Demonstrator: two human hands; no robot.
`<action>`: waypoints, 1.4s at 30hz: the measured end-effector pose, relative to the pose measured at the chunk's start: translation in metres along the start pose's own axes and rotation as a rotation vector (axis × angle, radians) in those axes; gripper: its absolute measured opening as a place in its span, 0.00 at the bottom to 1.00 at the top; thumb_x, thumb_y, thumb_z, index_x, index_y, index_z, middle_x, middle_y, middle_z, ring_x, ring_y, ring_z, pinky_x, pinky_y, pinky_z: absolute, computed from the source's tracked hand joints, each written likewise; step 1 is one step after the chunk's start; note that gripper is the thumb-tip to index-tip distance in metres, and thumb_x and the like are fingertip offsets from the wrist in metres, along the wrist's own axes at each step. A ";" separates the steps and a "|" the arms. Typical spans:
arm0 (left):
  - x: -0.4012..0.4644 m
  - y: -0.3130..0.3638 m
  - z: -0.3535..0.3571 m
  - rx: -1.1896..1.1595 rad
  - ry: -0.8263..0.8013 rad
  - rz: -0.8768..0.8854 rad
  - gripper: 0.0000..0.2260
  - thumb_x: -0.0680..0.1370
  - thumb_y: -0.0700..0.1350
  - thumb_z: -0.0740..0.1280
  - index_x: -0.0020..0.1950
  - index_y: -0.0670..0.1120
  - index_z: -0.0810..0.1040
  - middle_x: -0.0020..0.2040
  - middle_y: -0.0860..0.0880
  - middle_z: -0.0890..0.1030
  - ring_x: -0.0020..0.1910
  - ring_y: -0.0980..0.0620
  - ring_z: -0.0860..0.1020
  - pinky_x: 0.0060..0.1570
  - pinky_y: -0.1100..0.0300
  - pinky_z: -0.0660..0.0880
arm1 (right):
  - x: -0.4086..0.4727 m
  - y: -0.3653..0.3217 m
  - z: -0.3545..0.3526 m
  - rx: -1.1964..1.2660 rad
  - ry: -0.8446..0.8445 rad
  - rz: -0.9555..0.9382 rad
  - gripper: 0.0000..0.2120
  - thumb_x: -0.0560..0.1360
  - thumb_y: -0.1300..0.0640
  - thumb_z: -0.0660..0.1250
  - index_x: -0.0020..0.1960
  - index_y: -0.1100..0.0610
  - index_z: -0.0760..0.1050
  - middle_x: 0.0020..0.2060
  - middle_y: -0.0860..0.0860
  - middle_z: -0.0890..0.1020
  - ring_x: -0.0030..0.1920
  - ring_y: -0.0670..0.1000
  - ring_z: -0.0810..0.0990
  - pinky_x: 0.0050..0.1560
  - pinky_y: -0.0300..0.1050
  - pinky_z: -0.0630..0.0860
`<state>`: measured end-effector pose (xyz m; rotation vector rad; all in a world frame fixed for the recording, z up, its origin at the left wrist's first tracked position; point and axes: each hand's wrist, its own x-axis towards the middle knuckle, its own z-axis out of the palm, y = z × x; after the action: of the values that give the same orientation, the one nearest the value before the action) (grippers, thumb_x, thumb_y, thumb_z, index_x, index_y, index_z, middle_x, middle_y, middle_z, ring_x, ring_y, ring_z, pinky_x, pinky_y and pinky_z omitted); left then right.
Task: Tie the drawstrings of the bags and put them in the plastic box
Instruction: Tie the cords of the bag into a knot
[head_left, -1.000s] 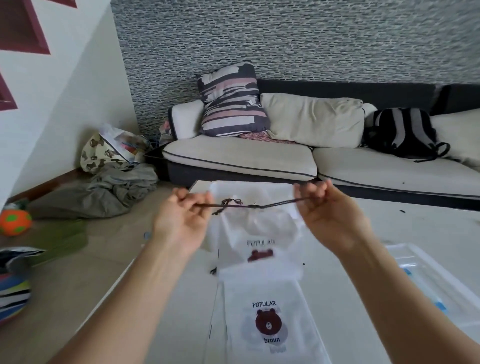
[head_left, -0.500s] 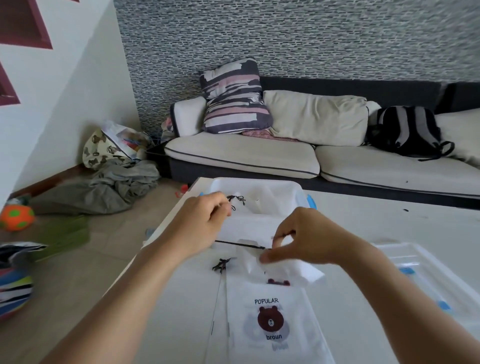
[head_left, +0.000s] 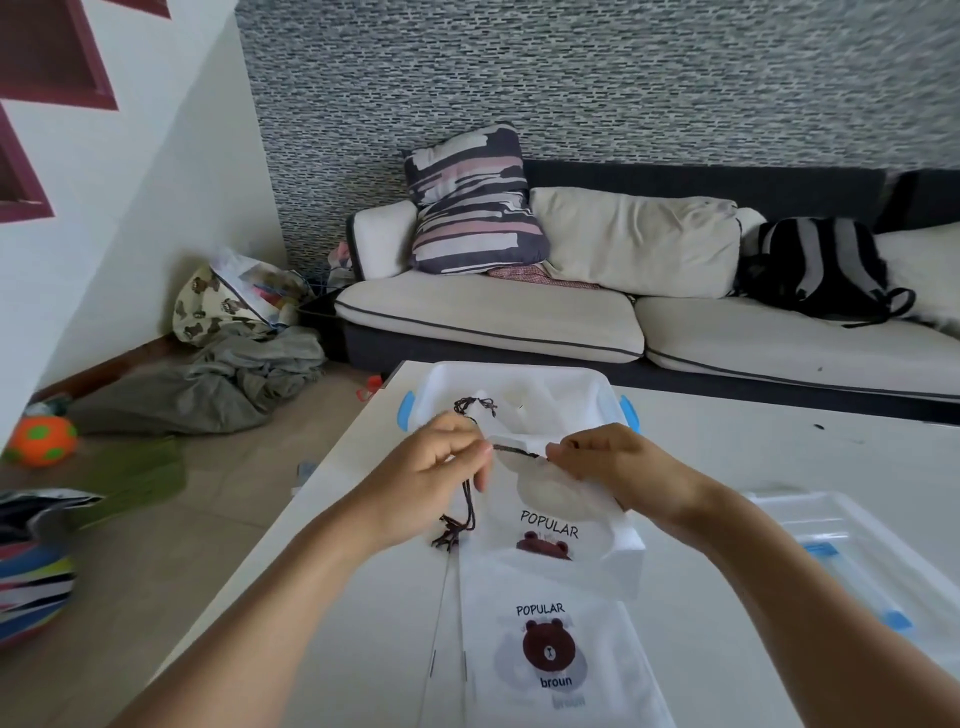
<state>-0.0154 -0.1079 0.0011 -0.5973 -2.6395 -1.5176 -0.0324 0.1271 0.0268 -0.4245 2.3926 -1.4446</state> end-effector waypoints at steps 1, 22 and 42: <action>0.001 0.003 0.002 -0.032 0.055 0.037 0.17 0.80 0.54 0.59 0.34 0.56 0.80 0.53 0.57 0.75 0.57 0.59 0.75 0.58 0.69 0.66 | 0.000 -0.001 0.000 0.040 -0.011 0.001 0.18 0.81 0.52 0.66 0.34 0.56 0.68 0.31 0.50 0.68 0.31 0.48 0.66 0.30 0.36 0.63; 0.004 0.017 0.015 -0.319 0.152 -0.093 0.15 0.77 0.56 0.68 0.41 0.46 0.87 0.29 0.48 0.79 0.35 0.51 0.79 0.45 0.56 0.72 | 0.000 -0.011 0.022 -0.112 0.182 -0.267 0.07 0.78 0.61 0.67 0.41 0.56 0.75 0.24 0.47 0.66 0.25 0.46 0.61 0.27 0.37 0.60; 0.002 0.020 0.012 -0.494 -0.054 -0.092 0.13 0.84 0.47 0.62 0.52 0.51 0.86 0.42 0.47 0.76 0.50 0.44 0.76 0.54 0.53 0.71 | 0.015 -0.012 0.026 0.559 0.133 -0.144 0.07 0.69 0.53 0.75 0.42 0.58 0.83 0.33 0.60 0.74 0.24 0.48 0.59 0.25 0.38 0.58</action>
<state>-0.0086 -0.0886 0.0117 -0.5457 -2.3521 -2.2323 -0.0345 0.0950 0.0238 -0.3696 1.9517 -2.1690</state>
